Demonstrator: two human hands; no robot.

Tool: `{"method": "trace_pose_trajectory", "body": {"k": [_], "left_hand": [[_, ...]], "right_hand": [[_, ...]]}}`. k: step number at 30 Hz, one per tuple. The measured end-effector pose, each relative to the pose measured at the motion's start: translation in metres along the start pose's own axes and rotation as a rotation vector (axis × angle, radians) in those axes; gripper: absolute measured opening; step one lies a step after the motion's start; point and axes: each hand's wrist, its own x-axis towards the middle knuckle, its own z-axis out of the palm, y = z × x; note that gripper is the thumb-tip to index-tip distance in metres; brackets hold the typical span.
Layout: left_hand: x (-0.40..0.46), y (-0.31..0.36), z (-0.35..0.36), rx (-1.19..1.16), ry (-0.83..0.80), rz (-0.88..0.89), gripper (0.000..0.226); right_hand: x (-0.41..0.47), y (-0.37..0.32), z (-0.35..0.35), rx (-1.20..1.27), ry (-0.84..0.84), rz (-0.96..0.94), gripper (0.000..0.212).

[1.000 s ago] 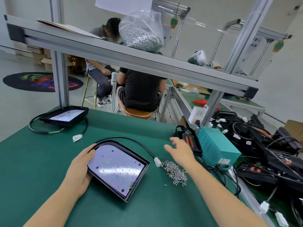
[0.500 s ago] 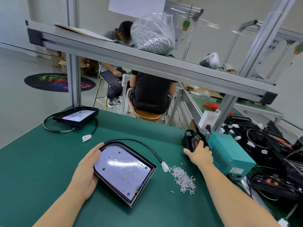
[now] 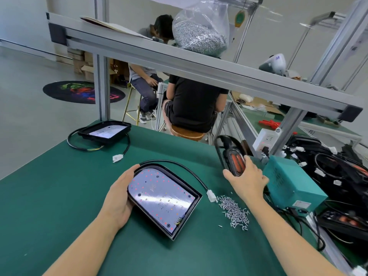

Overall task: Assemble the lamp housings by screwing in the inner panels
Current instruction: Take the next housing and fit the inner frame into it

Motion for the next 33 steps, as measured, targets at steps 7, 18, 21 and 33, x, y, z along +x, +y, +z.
{"method": "trace_pose_trajectory", "body": {"k": [7,18,21,33], "left_hand": [[-0.001,0.003,0.005,-0.086,-0.045,-0.054,0.025],[-0.002,0.005,0.002,-0.062,-0.065,-0.101,0.043],[-0.003,0.004,0.004,-0.047,-0.099,-0.095,0.040],[-0.008,0.014,0.003,0.148,-0.126,-0.154,0.031]], "right_hand": [[-0.123,-0.070,-0.014,0.244,-0.227,-0.501,0.097],[-0.144,-0.074,-0.008,0.184,-0.319,-0.603,0.082],[-0.141,-0.068,-0.008,0.147,-0.346,-0.606,0.080],[-0.144,-0.062,-0.008,0.079,-0.344,-0.616,0.072]]}}
